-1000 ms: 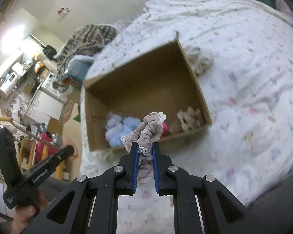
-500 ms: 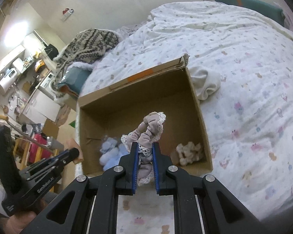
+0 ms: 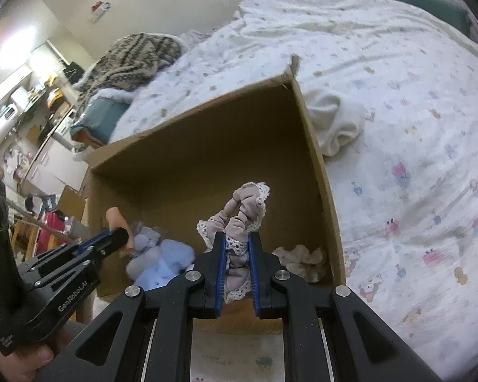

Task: Organize soft objects
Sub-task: 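Carry the scrunchie and cylinder over the box with both grippers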

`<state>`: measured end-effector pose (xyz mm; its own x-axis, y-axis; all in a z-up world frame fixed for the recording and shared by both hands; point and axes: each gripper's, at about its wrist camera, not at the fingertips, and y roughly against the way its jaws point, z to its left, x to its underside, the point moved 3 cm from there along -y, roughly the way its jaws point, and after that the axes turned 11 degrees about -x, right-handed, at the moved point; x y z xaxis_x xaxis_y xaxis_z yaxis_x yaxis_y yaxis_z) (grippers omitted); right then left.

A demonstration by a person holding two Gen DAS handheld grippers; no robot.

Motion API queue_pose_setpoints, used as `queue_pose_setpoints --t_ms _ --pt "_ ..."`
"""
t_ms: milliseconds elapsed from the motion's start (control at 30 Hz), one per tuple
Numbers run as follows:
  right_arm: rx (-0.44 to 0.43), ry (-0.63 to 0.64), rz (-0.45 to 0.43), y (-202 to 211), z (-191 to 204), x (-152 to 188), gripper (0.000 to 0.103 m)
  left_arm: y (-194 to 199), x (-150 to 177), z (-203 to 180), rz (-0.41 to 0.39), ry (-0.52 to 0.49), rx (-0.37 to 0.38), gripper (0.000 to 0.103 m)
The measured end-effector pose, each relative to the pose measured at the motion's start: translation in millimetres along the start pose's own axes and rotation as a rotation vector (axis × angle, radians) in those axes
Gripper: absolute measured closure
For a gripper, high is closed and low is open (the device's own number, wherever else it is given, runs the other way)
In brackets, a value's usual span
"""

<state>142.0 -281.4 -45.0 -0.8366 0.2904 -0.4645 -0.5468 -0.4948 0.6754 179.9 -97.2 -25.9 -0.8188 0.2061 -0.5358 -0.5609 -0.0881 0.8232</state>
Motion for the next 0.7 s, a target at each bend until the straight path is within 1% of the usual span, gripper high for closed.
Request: queue_pose_setpoints --t_ms 233,333,467,667,700 --pt "0.022 -0.007 0.016 -7 -5 2 0.088 -18 -3 -7 0.026 0.007 0.011 0.098" --pt "0.044 0.002 0.023 -10 -4 1 0.088 -23 -3 -11 0.031 -0.002 0.012 0.098" --pt "0.062 0.003 0.038 -14 -6 3 0.088 -25 -3 -12 0.027 -0.008 -0.003 0.097" --pt "0.081 0.013 0.049 -16 -7 4 0.088 -28 1 -12 0.040 -0.008 -0.007 0.097" --pt "0.081 0.013 0.049 -16 -7 4 0.088 -29 2 -11 0.044 -0.007 -0.007 0.095"
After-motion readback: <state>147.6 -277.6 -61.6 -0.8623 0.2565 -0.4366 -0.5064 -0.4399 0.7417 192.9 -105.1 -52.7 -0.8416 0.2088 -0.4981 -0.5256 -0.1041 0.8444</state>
